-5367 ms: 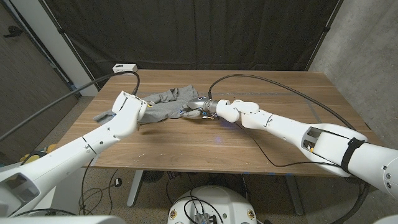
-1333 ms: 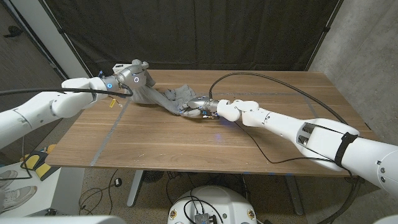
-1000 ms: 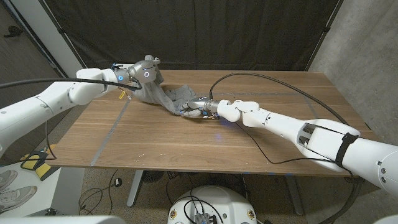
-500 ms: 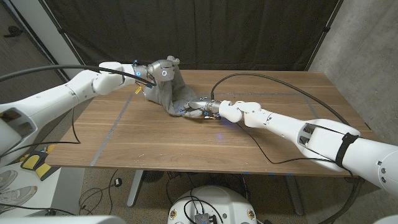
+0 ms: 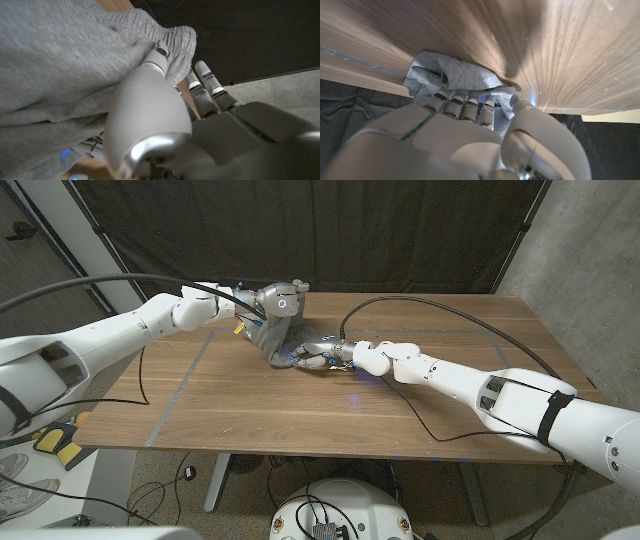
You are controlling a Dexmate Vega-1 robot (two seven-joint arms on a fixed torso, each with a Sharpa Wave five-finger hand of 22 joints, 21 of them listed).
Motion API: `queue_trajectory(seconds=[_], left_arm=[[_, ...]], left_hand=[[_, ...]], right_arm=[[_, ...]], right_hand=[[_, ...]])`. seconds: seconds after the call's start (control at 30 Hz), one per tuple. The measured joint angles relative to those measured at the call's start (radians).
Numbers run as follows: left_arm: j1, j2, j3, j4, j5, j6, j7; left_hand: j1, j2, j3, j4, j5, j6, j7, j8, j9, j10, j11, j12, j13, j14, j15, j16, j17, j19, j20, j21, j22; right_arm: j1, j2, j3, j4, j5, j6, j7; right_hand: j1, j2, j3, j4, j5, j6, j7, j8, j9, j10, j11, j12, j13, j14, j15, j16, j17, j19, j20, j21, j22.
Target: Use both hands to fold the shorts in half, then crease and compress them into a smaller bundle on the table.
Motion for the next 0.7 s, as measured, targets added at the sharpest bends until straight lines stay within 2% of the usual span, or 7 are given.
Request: queue_trajectory(seconds=[0.27,0.43,0.6,0.7], left_arm=[[-0.027,-0.042,0.062,0.048,-0.047,0.002,0.039],[-0.04,-0.058,0.089,0.068,-0.076,-0.007,0.058],[-0.048,-0.077,0.119,0.095,-0.1,-0.008,0.064],[-0.048,-0.093,0.134,0.115,-0.116,0.007,0.062]], left_hand=[[0.0,0.0,-0.008,-0.001,-0.005,0.001,0.006,0.0,-0.005,0.009,0.002,-0.008,-0.008,0.01,-0.001,0.0,-0.002,0.0,0.0,0.007,-0.001],[0.0,0.0,-0.014,0.005,-0.005,-0.017,0.002,-0.012,-0.009,0.009,0.002,-0.016,-0.014,0.015,-0.007,-0.001,-0.005,0.0,0.0,0.008,-0.005],[-0.033,-0.006,-0.031,0.022,-0.005,-0.081,0.005,-0.05,-0.009,-0.002,0.004,-0.037,-0.026,0.015,-0.007,-0.024,-0.016,0.0,0.0,0.014,-0.008],[-0.091,-0.003,-0.042,0.05,-0.003,-0.17,0.0,-0.107,-0.013,-0.065,0.005,-0.065,-0.037,-0.007,-0.002,-0.041,-0.021,-0.01,0.001,0.014,-0.013]], right_arm=[[0.004,0.001,0.0,0.011,0.006,0.005,-0.001],[0.01,0.006,-0.001,0.029,0.01,0.011,-0.001],[0.015,0.011,-0.005,0.045,0.016,0.022,-0.002],[0.019,0.014,-0.006,0.055,0.019,0.028,-0.003]], right_hand=[[0.0,0.0,0.0,0.0,0.0,0.0,0.0,0.0,0.0,0.0,0.0,0.0,0.0,0.0,0.0,0.0,0.0,-0.002,-0.002,0.0,0.0],[0.0,0.0,0.004,-0.004,0.0,0.0,0.0,0.0,0.0,0.0,0.0,0.0,0.0,0.0,0.0,0.0,0.0,-0.002,-0.002,-0.001,0.001],[0.0,0.0,0.004,-0.004,0.0,0.0,0.0,0.0,0.0,0.0,0.0,0.0,0.0,0.0,0.0,0.0,0.0,-0.002,-0.002,-0.001,0.001],[0.0,0.0,0.004,-0.004,0.0,0.0,0.0,0.0,0.0,0.0,0.0,0.0,0.0,0.0,0.0,0.0,0.0,-0.003,-0.003,-0.002,0.001]])
